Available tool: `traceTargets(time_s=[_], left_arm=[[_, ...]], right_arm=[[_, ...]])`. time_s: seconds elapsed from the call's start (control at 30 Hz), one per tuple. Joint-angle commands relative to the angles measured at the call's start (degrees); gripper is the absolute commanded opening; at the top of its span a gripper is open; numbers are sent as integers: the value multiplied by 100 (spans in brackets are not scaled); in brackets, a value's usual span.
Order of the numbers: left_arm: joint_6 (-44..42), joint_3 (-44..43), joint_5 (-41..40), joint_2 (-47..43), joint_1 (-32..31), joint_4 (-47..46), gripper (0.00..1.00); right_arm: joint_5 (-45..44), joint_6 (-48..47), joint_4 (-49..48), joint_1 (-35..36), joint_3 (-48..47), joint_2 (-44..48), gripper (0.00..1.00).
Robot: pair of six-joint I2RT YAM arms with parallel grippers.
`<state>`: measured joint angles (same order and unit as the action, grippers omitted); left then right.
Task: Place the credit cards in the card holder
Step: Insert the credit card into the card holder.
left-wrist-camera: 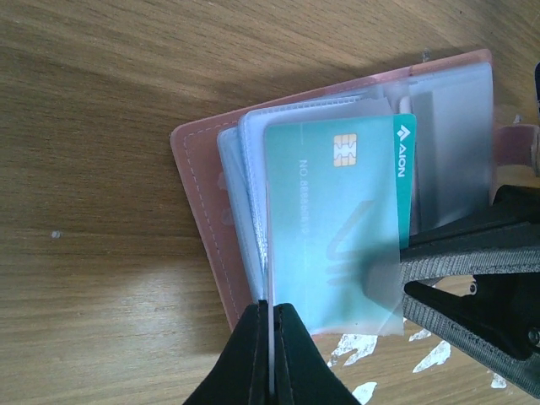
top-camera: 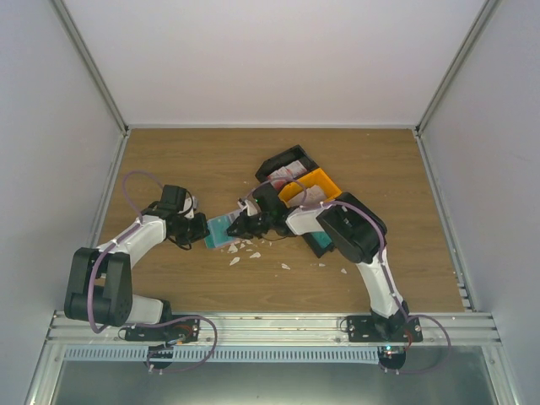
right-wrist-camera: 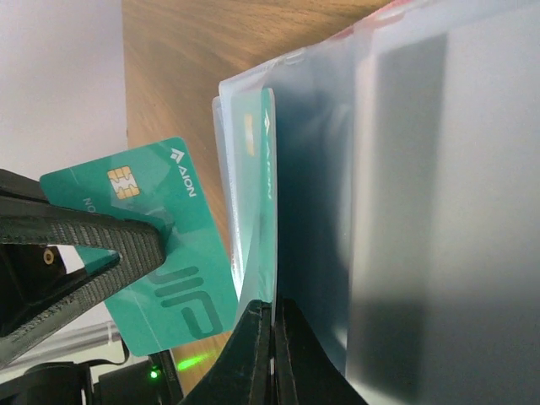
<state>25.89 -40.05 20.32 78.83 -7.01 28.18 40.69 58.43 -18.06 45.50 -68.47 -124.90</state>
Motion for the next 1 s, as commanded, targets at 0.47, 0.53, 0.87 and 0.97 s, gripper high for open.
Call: traceTargets(time_s=[0.47,0.53,0.87,0.97], left_arm=[[-58,12,6,-39,-36,57,0],[-50,-1,7,-79,-35,82,0],[52,-146,-65,-288,-33,84,0],[57,-170,-111,-270,-29,72,0]], right_arm=[[-735,-1241,1775,-11,-439,389,30],[-912,-1271,1945,-10,-428,500,33],[-1387,-1604,2270,55,-674,631,36],[-1376,-1754,2358,93,-874,462,36]])
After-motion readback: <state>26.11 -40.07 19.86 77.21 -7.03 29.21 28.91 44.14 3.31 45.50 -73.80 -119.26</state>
